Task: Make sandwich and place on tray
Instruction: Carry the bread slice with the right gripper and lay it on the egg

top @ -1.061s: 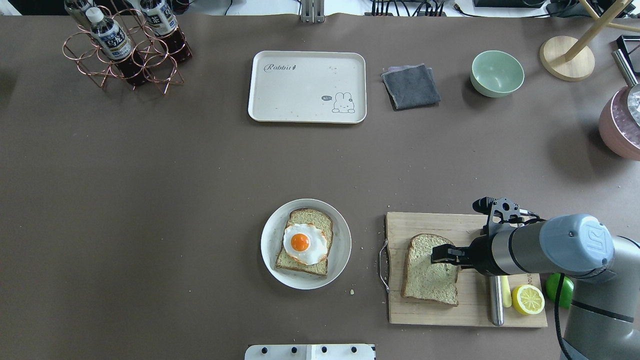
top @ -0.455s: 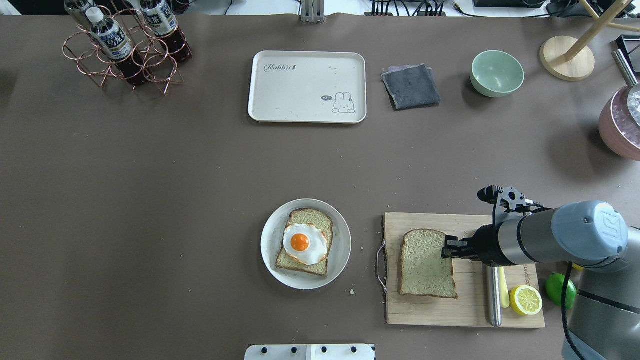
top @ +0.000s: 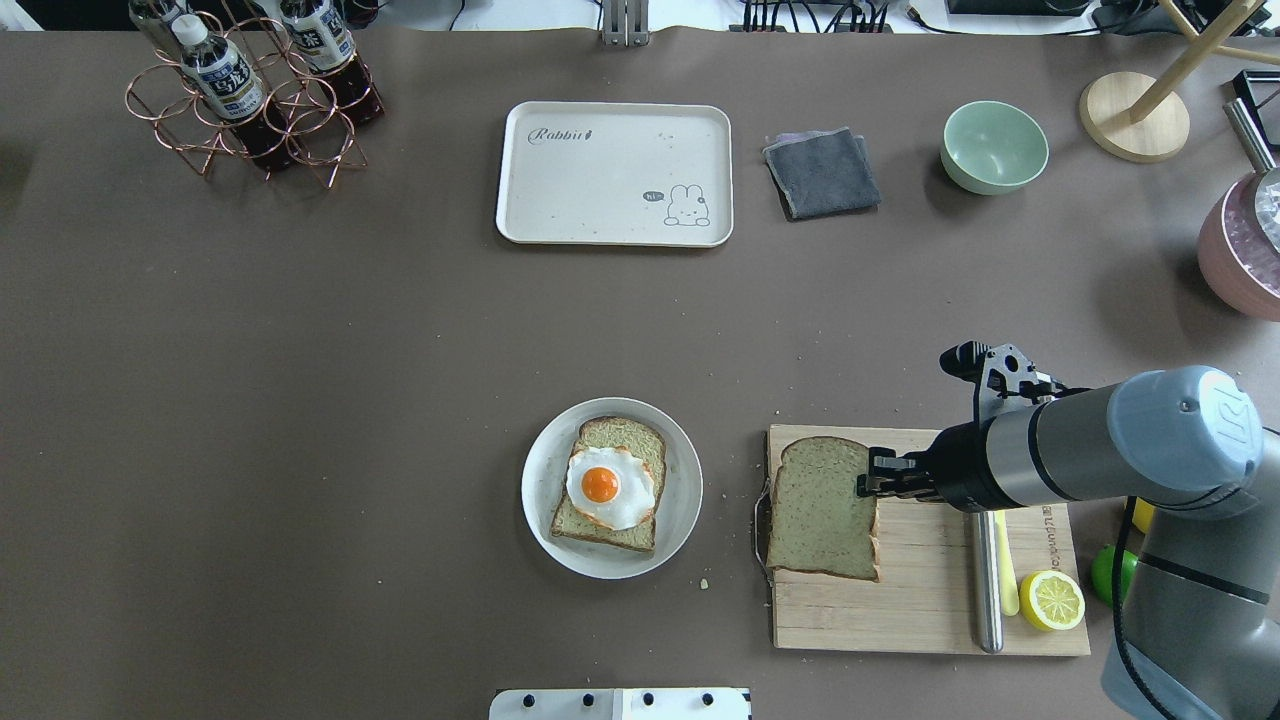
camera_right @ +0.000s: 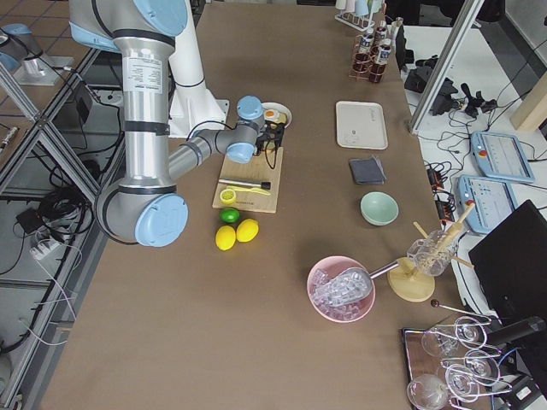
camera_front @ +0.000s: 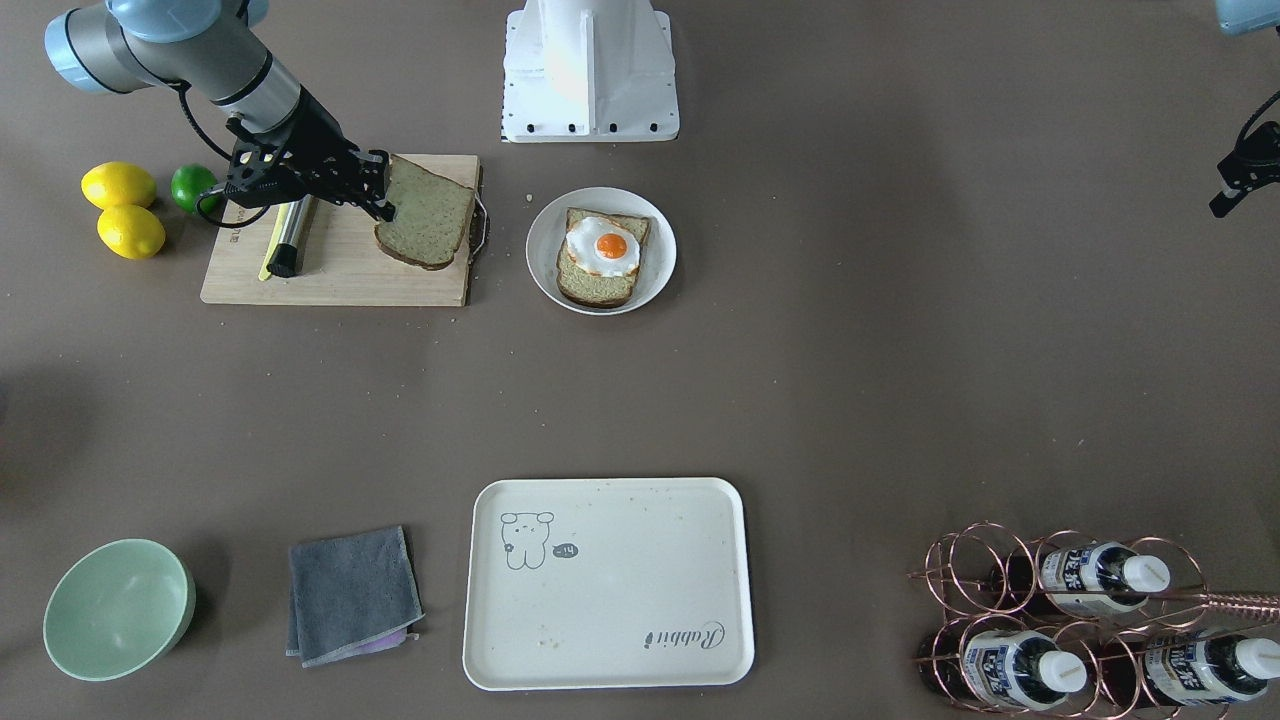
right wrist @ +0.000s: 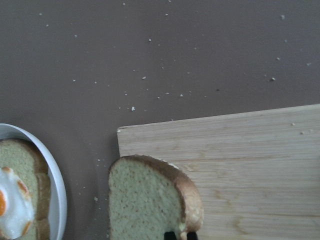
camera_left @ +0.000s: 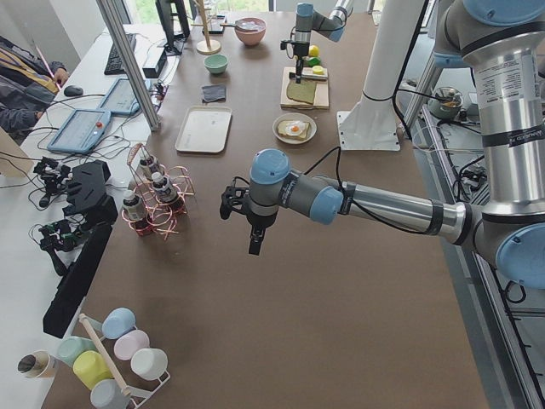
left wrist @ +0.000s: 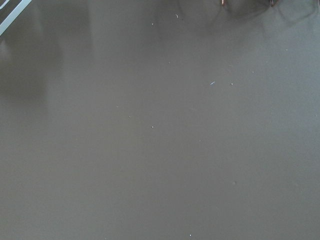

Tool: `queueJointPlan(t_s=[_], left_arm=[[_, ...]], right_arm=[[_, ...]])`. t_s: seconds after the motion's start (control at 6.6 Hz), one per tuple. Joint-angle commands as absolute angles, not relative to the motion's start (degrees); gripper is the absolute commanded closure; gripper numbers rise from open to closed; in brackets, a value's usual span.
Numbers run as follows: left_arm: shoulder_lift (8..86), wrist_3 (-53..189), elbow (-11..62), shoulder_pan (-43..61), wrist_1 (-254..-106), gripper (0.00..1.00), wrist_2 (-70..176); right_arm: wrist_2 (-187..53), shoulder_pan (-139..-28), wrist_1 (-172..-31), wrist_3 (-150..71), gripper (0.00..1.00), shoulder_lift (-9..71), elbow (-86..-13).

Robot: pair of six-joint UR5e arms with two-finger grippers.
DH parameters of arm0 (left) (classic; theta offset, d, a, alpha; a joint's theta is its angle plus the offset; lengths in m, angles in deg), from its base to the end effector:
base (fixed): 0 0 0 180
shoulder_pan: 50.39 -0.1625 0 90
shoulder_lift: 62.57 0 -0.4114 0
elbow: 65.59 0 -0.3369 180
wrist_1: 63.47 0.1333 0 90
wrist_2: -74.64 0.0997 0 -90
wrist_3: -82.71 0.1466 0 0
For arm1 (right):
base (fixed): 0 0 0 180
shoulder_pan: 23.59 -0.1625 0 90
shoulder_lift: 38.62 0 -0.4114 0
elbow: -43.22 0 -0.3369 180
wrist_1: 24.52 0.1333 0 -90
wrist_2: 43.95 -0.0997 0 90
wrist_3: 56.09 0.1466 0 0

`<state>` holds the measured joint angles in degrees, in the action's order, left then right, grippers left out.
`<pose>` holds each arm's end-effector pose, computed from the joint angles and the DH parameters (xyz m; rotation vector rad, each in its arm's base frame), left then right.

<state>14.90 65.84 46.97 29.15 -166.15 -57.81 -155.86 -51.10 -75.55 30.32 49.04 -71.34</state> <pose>0.0345 -0.3762 0.5667 0.1944 0.7989 0.0413 -0.3913 -0.2924 0.3857 -0.0224 -1.1828 0.1480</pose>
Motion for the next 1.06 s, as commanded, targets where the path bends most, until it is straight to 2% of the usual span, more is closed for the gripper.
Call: queueJointPlan(t_s=[0.0, 0.3, 0.61, 0.91], left_arm=[[14.8, 65.8, 46.7, 29.1, -166.2, 0.02, -57.9], [14.8, 65.8, 46.7, 29.1, -166.2, 0.02, -58.3], [14.7, 65.8, 46.7, 29.1, -166.1, 0.02, -58.3], [14.7, 65.8, 46.8, 29.1, -166.2, 0.02, -58.4]], right_arm=[[-156.3, -49.9, -75.4, 30.6, 1.0, 39.6, -69.3], [-155.7, -48.4, -75.4, 30.9, 1.0, 34.6, -66.0], [-153.9, -47.7, -75.4, 34.0, 1.0, 25.1, -57.5], [-152.0, -47.7, -75.2, 34.4, 1.0, 24.3, -55.1]])
